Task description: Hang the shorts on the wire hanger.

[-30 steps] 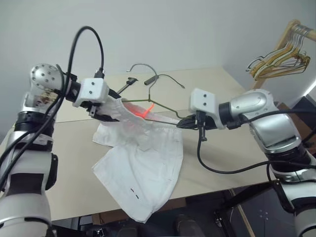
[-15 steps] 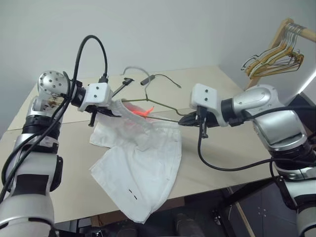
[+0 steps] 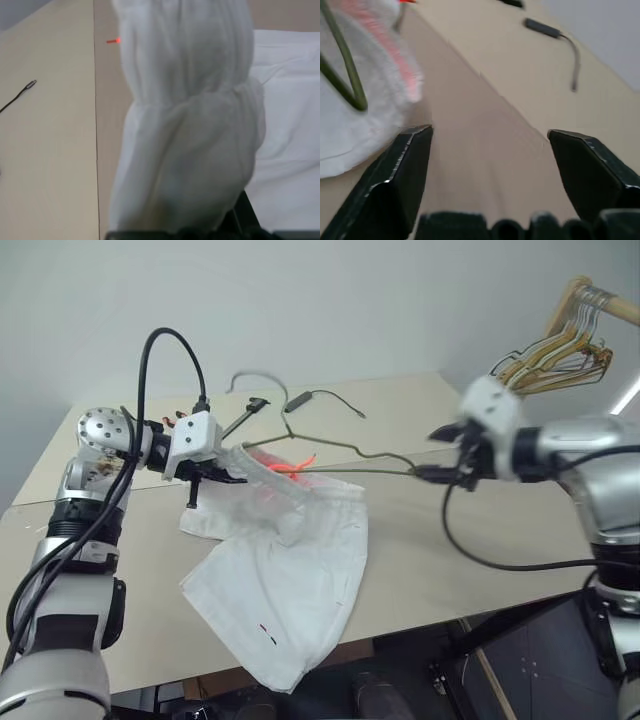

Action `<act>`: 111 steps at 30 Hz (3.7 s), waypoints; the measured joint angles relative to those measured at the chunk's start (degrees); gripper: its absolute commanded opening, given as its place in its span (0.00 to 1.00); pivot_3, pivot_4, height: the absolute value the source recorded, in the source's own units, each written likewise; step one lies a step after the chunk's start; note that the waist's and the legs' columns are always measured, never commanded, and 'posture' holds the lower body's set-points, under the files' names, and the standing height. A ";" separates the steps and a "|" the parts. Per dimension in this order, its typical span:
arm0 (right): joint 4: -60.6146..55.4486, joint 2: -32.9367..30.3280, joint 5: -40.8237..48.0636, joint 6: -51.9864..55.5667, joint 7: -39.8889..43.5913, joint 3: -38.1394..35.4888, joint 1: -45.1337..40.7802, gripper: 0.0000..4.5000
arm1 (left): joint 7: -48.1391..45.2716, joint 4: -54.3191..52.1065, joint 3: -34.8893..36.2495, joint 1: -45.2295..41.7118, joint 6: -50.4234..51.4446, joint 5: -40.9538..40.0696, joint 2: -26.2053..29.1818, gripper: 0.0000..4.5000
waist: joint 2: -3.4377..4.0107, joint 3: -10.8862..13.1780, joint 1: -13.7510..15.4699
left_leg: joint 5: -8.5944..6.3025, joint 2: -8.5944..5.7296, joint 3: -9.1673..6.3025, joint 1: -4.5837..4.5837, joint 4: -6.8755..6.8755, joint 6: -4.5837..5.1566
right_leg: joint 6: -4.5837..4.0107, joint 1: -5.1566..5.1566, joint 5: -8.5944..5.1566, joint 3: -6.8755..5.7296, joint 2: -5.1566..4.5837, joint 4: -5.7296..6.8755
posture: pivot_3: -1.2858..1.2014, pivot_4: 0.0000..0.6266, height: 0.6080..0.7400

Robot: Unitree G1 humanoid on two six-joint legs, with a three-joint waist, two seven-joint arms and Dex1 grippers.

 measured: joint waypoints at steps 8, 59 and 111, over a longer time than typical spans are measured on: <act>-3.74 9.87 2.40 -4.18 -6.12 -5.08 20.04 0.94 | 1.22 -2.45 0.79 1.36 2.94 -0.29 1.02 0.00 | 0.01 -0.05 -0.75 | 0.00 -0.01 0.15 0.16 0.01 0.00 | 0.00 0.11 0.01 0.24 0.06 0.17 | 0.48 0.00 1.00; 1.11 9.69 10.85 -7.27 0.83 6.82 9.36 0.01 | 3.13 -8.07 -0.01 11.40 8.92 -2.45 3.48 0.00 | 0.07 -0.11 -1.94 | 0.00 -0.04 -0.13 0.06 0.03 0.00 | 0.07 0.08 0.09 0.03 -0.01 0.02 | 0.47 0.00 1.00; 3.41 5.46 11.38 -10.57 7.73 7.10 8.56 0.01 | 1.50 -8.59 -0.74 14.93 9.21 -6.19 5.35 0.00 | 0.07 -0.10 -3.36 | 0.00 -0.03 -0.13 0.08 0.03 0.00 | 0.08 0.07 0.08 0.07 -0.02 0.03 | 0.46 0.00 1.00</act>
